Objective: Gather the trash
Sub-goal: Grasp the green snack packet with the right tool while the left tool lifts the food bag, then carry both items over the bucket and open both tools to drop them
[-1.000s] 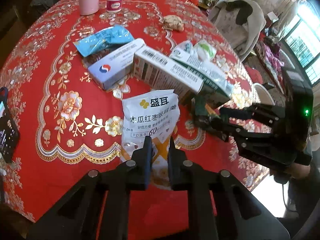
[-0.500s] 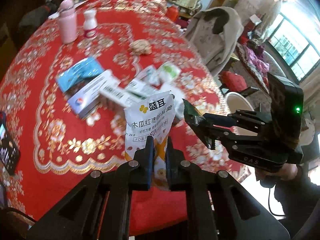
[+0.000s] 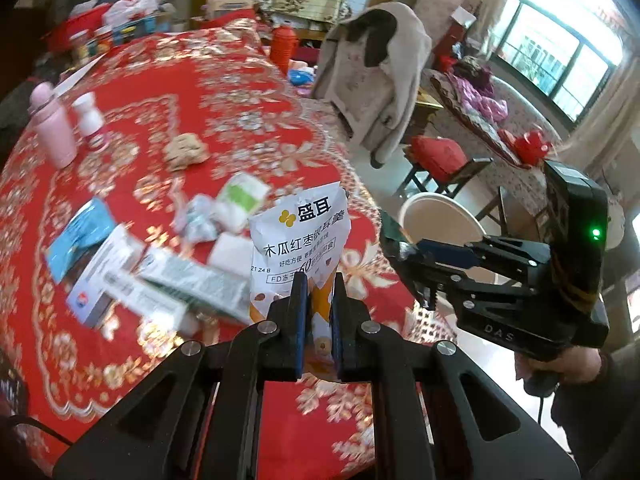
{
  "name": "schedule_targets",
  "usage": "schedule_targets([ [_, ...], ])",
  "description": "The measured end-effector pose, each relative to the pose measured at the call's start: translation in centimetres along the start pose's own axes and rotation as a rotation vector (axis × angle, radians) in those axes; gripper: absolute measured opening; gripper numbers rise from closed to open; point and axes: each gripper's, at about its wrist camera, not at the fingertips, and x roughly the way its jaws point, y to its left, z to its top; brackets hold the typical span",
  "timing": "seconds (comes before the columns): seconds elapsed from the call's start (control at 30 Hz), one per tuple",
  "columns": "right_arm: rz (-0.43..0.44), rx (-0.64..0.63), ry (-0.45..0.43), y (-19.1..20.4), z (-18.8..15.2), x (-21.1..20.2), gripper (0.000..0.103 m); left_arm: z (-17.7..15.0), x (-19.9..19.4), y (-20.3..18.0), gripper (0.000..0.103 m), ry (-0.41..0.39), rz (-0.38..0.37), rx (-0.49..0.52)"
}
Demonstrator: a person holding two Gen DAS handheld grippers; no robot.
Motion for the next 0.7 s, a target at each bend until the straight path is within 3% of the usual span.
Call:
schedule_targets([
  [0.4,-0.167,0.216,-0.021,-8.9,-3.8,-4.5,0.027,3.2,5.6,-8.6,0.008,0.032,-0.099,0.133],
  [0.7,-0.282,0.358,-0.027,-14.5,-7.0,-7.6,0.027,4.0,9.9,-14.0,0.008,0.091,-0.195,0.171],
])
